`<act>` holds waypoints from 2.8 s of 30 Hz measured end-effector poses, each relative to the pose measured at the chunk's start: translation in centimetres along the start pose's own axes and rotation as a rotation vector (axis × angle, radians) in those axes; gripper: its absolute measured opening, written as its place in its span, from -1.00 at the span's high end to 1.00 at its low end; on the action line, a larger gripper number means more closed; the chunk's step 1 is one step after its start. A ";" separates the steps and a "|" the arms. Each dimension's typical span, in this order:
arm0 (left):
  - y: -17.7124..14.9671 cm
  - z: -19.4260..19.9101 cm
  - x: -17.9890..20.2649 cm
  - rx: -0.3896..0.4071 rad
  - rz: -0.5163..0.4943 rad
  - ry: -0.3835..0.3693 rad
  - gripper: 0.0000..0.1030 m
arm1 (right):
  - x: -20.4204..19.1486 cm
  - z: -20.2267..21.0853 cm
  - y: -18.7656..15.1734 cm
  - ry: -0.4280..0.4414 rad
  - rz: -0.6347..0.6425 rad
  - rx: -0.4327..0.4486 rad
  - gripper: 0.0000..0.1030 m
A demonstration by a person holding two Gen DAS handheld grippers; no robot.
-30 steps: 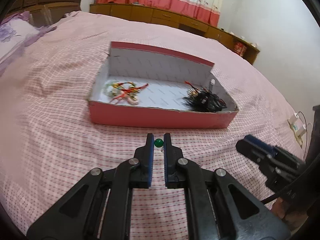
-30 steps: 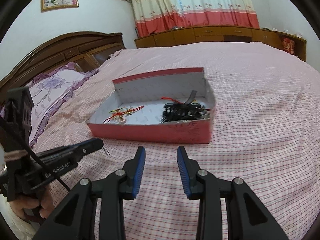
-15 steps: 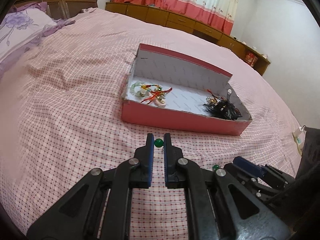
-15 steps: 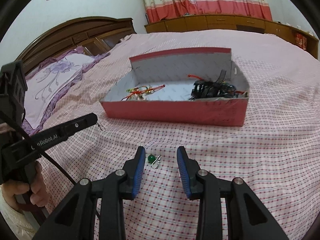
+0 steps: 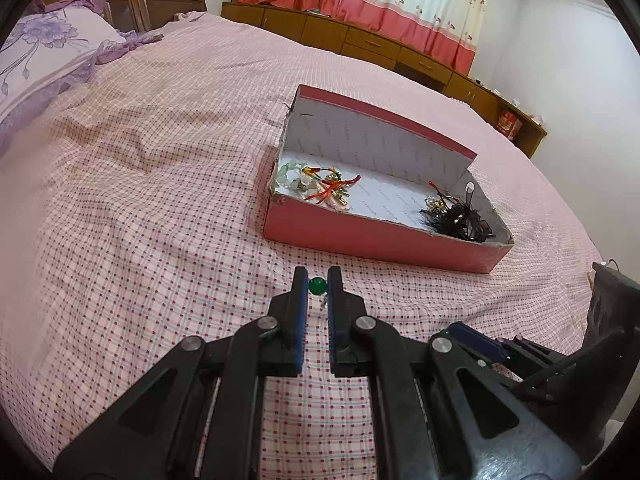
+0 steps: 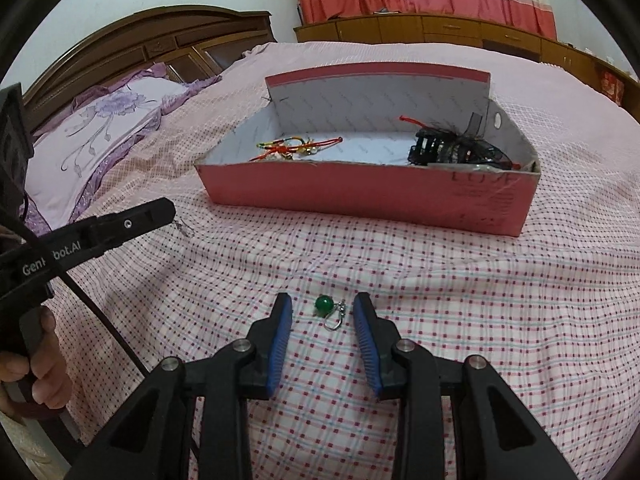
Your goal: Organize jewelry
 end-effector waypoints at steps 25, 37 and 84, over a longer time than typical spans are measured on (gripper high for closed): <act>1.8 2.2 3.4 0.071 -0.055 -0.042 1.00 | 1.4 4.9 2.5 0.000 -0.024 0.144 0.67; 4.7 1.2 5.9 0.117 -0.105 -0.063 1.00 | 2.4 6.1 6.3 -0.028 0.001 0.231 0.67; 10.4 -7.6 6.1 0.193 -0.107 0.061 0.24 | 9.7 1.2 13.6 -0.137 -0.005 0.322 0.35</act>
Point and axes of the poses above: each gripper's, at about its wrist camera, not at the fingertips, and z roughly against the way its jaws point, x to its right, y to its top, the point moved 8 cm from there along -z, roughly the way its jaws point, and after that the axes turned 7 degrees about y, right-handed, at the moved point
